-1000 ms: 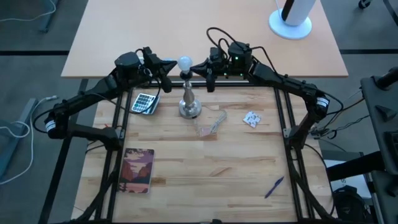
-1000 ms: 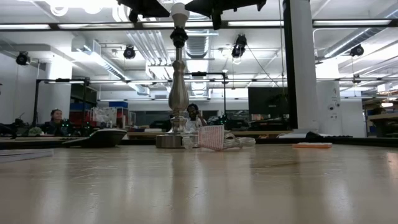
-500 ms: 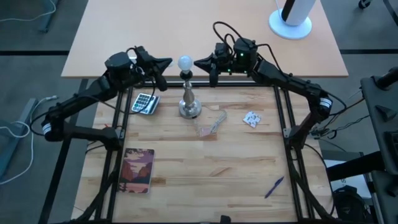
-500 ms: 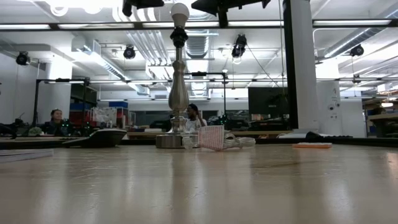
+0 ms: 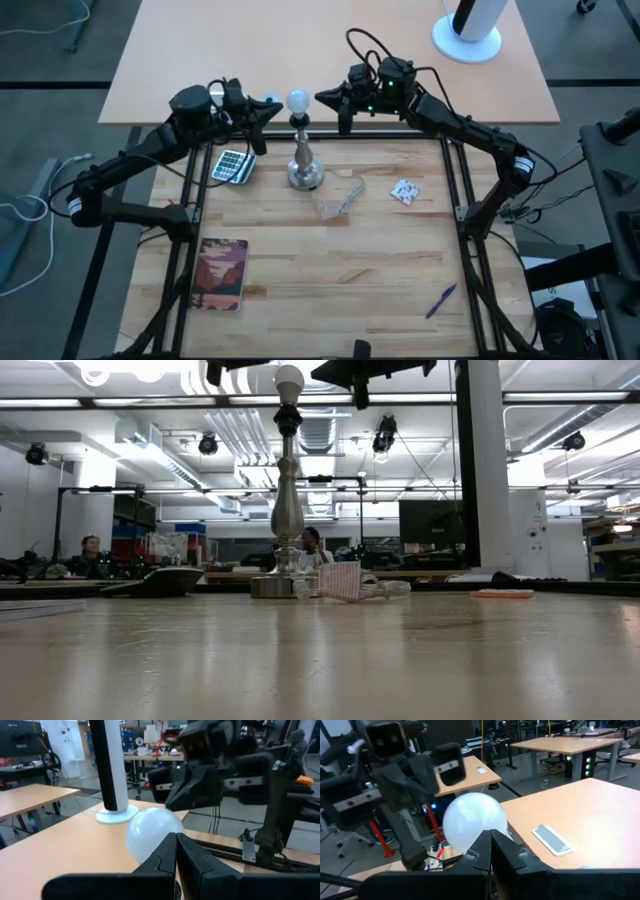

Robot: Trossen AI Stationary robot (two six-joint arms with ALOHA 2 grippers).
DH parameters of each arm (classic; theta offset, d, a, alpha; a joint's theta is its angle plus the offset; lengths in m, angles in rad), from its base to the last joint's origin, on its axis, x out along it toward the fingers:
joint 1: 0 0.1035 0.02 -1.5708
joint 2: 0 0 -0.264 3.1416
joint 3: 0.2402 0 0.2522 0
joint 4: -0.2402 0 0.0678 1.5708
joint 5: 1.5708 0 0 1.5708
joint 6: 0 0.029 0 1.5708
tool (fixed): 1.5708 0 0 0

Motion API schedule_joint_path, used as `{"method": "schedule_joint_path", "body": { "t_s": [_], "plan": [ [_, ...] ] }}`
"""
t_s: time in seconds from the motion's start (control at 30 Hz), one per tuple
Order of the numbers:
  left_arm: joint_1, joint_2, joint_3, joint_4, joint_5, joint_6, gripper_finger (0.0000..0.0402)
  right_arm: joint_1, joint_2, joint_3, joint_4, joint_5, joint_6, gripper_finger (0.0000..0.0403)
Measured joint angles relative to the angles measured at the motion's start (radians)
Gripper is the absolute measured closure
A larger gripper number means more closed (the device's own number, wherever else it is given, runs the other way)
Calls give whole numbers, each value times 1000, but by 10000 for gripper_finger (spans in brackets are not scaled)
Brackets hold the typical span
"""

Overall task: Screw lightbulb
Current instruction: Insert the lightbulb into the lamp

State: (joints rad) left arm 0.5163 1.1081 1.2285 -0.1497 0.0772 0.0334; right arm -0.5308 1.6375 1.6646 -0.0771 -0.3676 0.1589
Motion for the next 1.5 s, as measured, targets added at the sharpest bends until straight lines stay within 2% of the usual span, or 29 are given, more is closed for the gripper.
{"method": "schedule_joint_path", "body": {
  "t_s": [0.3, 0.57, 0.7, 1.03, 1.27, 1.5],
  "plan": [
    [0, 34, 0, 52, 0, 10, 401, 14, 4, 0, 1, -3, -3, 403],
    [1, 63, 0, 24, -89, 10, 401, 22, 46, -1, 10, 0, 22, 403],
    [2, 72, 0, 22, -97, 10, 401, 29, 45, -1, 5, -7, 24, 403],
    [2, 42, -1, 11, -118, 9, 402, 35, 13, -1, -1, -31, 16, 403],
    [2, -7, -1, 14, -119, 9, 401, 34, -30, -1, -39, 120, -48, 403],
    [2, 8, 0, 11, -114, 36, 402, 26, 20, -1, -16, 124, -20, 403]
  ]
}}
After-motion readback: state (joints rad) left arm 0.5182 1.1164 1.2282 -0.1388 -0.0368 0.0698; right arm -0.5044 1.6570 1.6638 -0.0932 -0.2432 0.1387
